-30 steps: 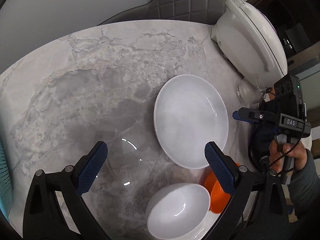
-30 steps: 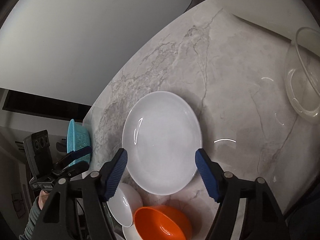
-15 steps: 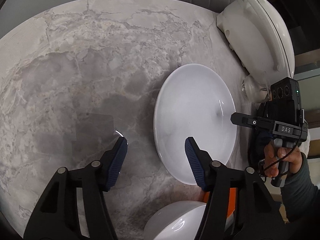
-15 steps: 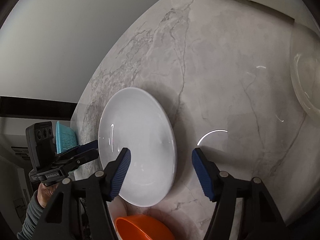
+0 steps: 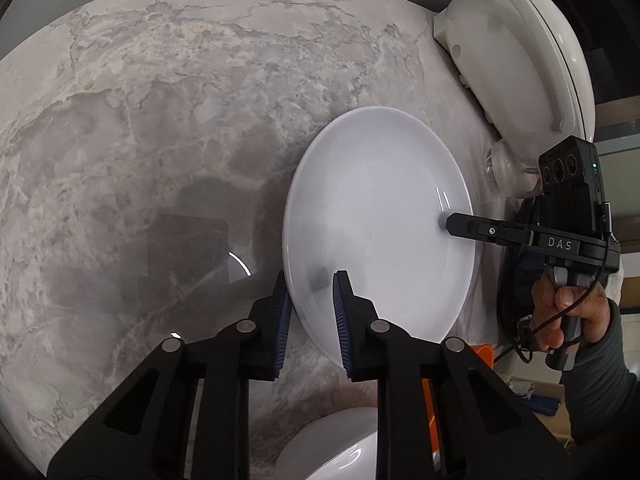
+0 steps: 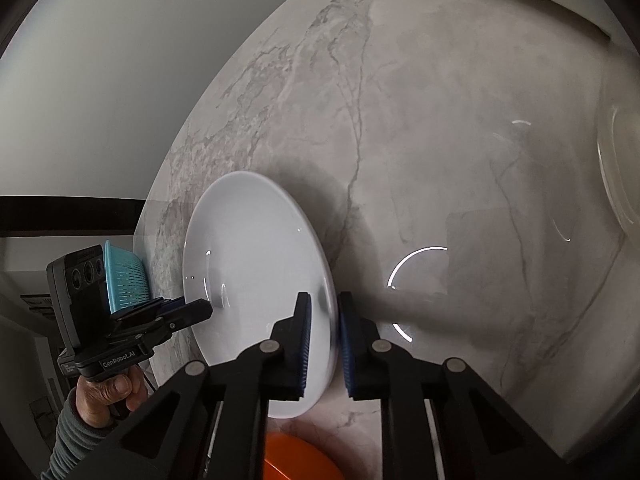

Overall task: Organize plates and bowls
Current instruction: 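Lift the smaller white plate with both tools and carry it over the large plate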

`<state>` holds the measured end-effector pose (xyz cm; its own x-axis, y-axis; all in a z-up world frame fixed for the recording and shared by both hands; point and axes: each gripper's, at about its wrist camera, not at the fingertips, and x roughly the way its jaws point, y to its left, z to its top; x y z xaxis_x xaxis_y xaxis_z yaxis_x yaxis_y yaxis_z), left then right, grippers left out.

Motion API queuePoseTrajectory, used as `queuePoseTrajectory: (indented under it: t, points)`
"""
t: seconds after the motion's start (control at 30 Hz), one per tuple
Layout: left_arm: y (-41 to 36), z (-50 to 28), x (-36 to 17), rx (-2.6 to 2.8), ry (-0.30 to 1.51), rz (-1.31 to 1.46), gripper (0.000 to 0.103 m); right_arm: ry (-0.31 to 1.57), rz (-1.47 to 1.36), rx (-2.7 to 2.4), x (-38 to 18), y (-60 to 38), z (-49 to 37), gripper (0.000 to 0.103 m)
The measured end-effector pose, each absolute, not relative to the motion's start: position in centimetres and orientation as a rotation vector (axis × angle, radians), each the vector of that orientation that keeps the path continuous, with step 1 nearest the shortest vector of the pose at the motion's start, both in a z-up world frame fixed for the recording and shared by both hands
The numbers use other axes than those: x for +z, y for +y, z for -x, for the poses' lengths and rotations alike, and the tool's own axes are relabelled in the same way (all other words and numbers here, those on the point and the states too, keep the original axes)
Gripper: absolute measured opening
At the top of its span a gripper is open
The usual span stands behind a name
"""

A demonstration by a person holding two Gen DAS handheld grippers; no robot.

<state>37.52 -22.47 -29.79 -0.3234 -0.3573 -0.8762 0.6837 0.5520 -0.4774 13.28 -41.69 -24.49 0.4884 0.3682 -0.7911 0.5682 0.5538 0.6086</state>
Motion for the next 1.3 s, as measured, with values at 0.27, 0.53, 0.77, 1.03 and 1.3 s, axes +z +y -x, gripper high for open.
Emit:
queuePoseTrajectory:
  t: [0.27,0.53,0.77,1.03,1.3]
  points:
    - [-21.9,-37.3,-29.3,-1.045,1.555,-0.340,0.009,1.119,-0.994,-0.179,-24.6,-41.6,-13.6,0.007]
    - [-22.2,-37.0,-28.8,-1.033,1.539,-0.352,0.009,1.135,-0.985,-0.194,-24.5,-41.5,-13.8,0.008]
    - [-22.1,-37.4,-27.6,-1.025,1.524,-0.342,0.009,1.127,-0.969,-0.193,-23.7,-41.3,-13.9,0.008]
    - [-20.6,-37.6,-24.9,-1.019,1.494,-0.327,0.009,1.107,-0.930,-0.174,-21.6,-40.5,-14.2,0.008]
    - [-16.3,-36.9,-19.9,-0.987,1.441,-0.309,0.009,1.085,-0.878,-0.112,-18.1,-37.7,-14.3,0.008]
